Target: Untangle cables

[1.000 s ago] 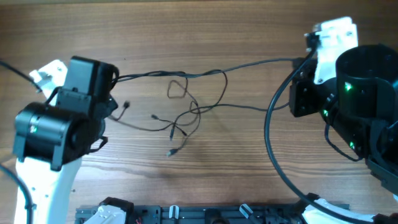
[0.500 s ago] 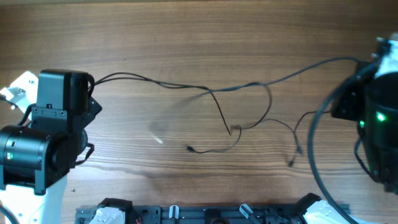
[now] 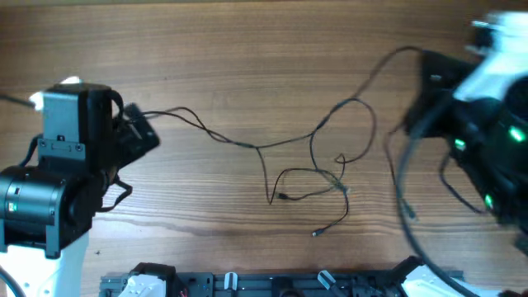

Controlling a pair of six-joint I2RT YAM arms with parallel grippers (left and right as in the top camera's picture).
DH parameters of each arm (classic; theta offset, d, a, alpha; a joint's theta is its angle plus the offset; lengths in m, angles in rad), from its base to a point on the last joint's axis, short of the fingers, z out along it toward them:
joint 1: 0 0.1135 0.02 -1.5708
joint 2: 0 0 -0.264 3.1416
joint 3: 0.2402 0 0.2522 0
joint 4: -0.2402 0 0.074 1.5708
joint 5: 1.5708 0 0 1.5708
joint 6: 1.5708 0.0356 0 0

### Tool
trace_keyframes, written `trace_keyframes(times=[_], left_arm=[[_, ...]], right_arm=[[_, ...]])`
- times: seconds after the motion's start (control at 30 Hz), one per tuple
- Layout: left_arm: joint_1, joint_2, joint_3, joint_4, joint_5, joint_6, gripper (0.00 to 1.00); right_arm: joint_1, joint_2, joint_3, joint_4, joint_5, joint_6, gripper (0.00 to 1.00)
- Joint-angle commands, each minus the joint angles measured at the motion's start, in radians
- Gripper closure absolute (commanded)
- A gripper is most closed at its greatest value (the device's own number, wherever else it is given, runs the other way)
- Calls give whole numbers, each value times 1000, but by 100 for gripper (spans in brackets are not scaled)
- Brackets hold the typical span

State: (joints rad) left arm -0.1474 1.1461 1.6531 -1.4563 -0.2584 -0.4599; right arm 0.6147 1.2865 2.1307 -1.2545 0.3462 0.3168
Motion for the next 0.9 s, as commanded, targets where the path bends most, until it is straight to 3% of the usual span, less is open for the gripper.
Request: trace_keyframes(times=[0.0,0.07,0.17,0.27,0.4,0.47,0.5,0.57,0.67,0.73,0.87], left_arm=[[3,3,-4,12,452,401,0],[3,13,-4,5,565,505,0],[3,36,-4,-2,675,618,0],[3,53,-4,5,644,614,0],[3,95,-4,44,465,476,0],[3,119,-4,47,476,476,0],[3,133,-4,39,538,517,0],[2,161,-4,-27,787,766,0],[-8,186,-4,-112,909,927,0],[-8,201,-4,-110,841,889,0],[-6,251,-4,-75,362,425,0]], right_arm=[[1,85,10,57,-566,-247,96],[1,140,10,76,-767,-320,95],[1,211,10,67,-856,-377,95],[1,235,10,23,-826,-404,96],[1,233,10,-47,-706,-412,96],[1,233,10,-72,-704,-423,96],[1,233,10,-75,-704,-423,96],[1,233,10,-74,-704,-423,96],[1,233,10,-76,-704,-423,95],[1,233,10,-80,-704,-422,96],[1,233,10,-83,-704,-422,96]])
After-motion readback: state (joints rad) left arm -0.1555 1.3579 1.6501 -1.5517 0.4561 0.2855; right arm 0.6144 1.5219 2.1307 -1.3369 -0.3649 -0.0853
